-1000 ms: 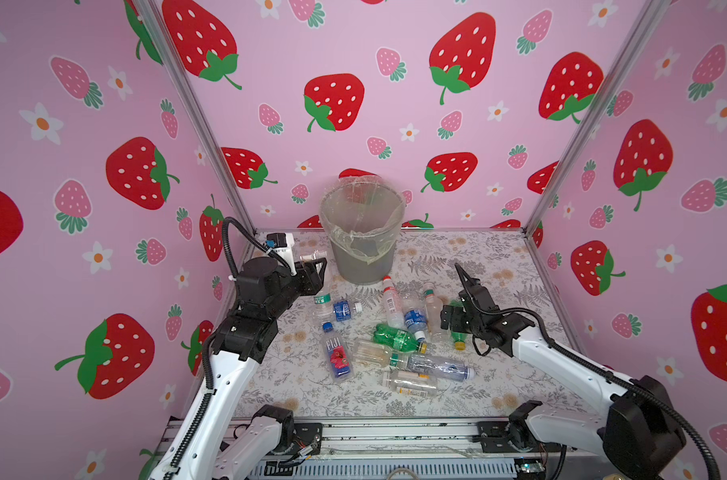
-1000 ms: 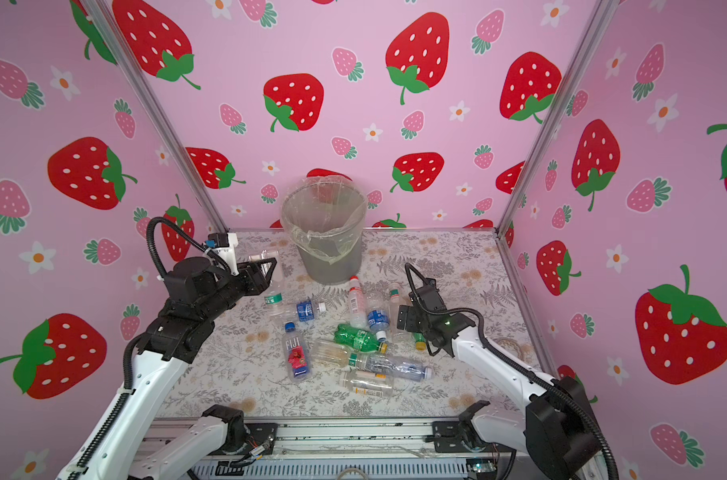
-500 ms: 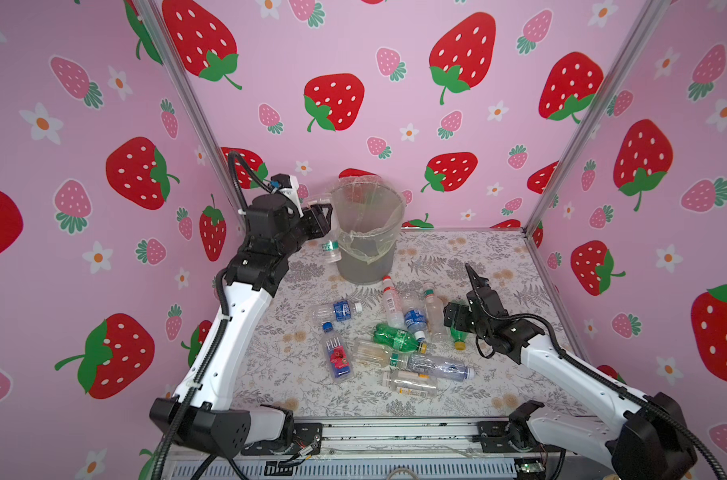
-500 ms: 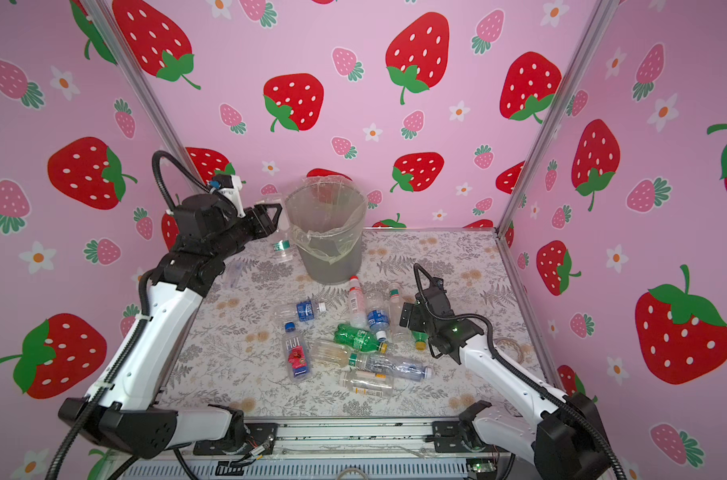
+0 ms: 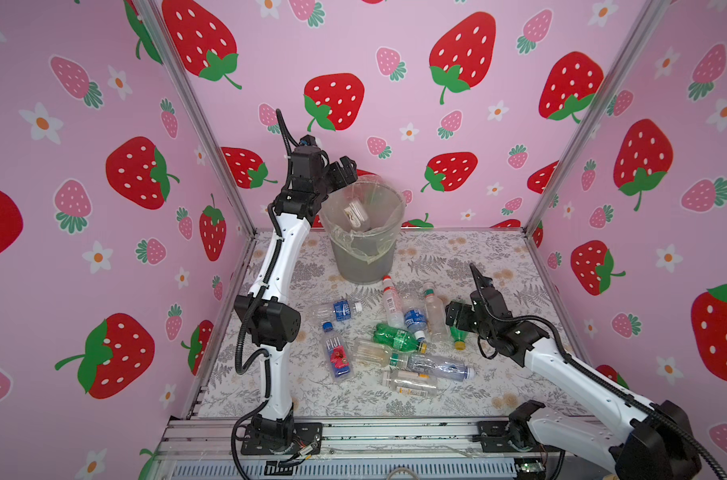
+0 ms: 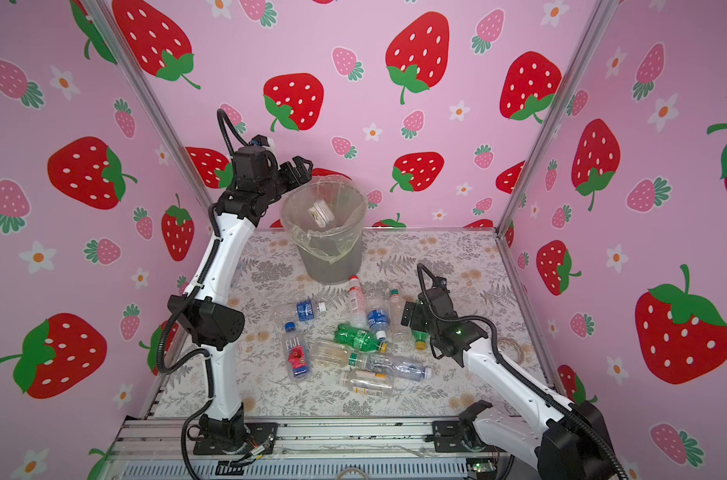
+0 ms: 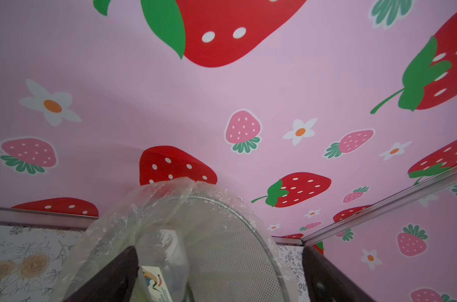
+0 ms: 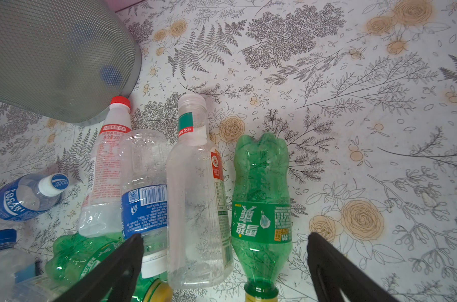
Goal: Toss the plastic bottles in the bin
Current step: 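Open the left gripper over the wastebasket to drop the square bottle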
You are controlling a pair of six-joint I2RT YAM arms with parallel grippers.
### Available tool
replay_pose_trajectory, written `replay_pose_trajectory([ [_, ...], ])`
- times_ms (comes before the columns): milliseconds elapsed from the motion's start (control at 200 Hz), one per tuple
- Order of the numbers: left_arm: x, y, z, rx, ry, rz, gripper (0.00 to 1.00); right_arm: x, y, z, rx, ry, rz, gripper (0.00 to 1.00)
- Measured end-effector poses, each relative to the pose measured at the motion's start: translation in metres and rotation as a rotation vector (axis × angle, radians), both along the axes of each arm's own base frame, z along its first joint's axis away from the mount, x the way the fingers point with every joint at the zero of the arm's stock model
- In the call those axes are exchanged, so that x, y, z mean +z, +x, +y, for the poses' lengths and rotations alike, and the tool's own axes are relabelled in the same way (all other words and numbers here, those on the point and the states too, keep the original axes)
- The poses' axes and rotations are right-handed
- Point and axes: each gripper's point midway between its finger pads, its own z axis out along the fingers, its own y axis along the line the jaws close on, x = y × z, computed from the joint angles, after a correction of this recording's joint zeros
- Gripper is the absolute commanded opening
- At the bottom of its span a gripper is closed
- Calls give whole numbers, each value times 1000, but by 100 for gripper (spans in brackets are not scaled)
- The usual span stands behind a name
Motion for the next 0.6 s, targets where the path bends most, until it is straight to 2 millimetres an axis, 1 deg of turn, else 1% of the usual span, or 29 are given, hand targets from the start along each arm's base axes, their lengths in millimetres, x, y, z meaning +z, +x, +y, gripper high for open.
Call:
replay_pose_trajectory([
  [55, 2, -8, 1, -1, -2, 6, 99, 1, 0, 0, 0, 3, -4, 99],
  [90, 8, -16, 2, -1, -6, 0, 99, 2, 0, 0, 0, 3, -5, 99],
  [110, 17, -22, 4, -2, -10, -14, 99, 2, 0, 0, 0, 3, -5, 99],
  [125, 19, -24, 4, -2, -11, -17, 99, 2, 0, 0, 0, 3, -5, 99],
  [150, 36, -35, 6, -3, -17, -47, 99, 2, 0, 0, 0, 2, -5, 99],
  [180, 48, -43, 7, -6, -22, -69, 99, 2, 0, 0, 1, 1, -4, 99],
  [190, 56, -49, 7, -9, -25, -85, 99, 1, 0, 0, 2, 0, -4, 99],
  [200, 59, -51, 7, -10, -26, -90, 99, 1, -1, -1, 2, 0, -4, 99],
  [205, 64, -55, 8, -13, -28, -101, 99, 1, -1, -1, 2, -1, -4, 99],
  [225, 72, -61, 8, -15, -29, -116, 99, 1, -1, -1, 2, -2, -3, 99],
  [290, 111, -93, 11, -31, -40, -200, 99, 0, -2, -1, 4, -7, 2, 99],
  [295, 111, -93, 11, -31, -40, -200, 99, 0, -2, -1, 4, -7, 3, 99],
  [315, 122, -104, 12, -37, -43, -226, 99, -1, -2, -2, 4, -9, 5, 99],
  [325, 122, -104, 12, -37, -43, -226, 99, -1, -2, -2, 3, -10, 5, 99],
  [335, 129, -112, 12, -40, -45, -243, 99, -1, -2, -2, 4, -11, 6, 99],
  [355, 137, -122, 14, -43, -47, -262, 99, -1, -2, -3, 3, -12, 8, 99],
  [385, 145, -132, 16, -43, -48, -283, 99, -1, -3, -3, 3, -13, 9, 99],
  [395, 147, -137, 17, -43, -47, -289, 99, -2, -3, -3, 3, -14, 10, 99],
  [405, 147, -137, 17, -43, -47, -289, 99, -2, -3, -3, 3, -15, 11, 99],
  [415, 150, -144, 19, -43, -46, -297, 99, -2, -3, -3, 3, -15, 12, 99],
  [440, 151, -149, 20, -42, -42, -299, 99, -2, -4, -4, 3, -17, 14, 99],
  [450, 151, -154, 22, -38, -40, -300, 99, -2, -4, -4, 3, -17, 14, 99],
  [480, 150, -160, 23, -35, -34, -298, 99, -2, -5, -4, 3, -18, 16, 99],
  [545, 142, -170, 28, -25, -14, -279, 99, -1, -5, -5, 1, -17, 16, 99],
  [580, 136, -171, 29, -19, -3, -268, 99, -1, -6, -6, 2, -16, 16, 99],
  [600, 129, -171, 30, -15, 6, -253, 99, -1, -6, -6, 3, -15, 15, 99],
])
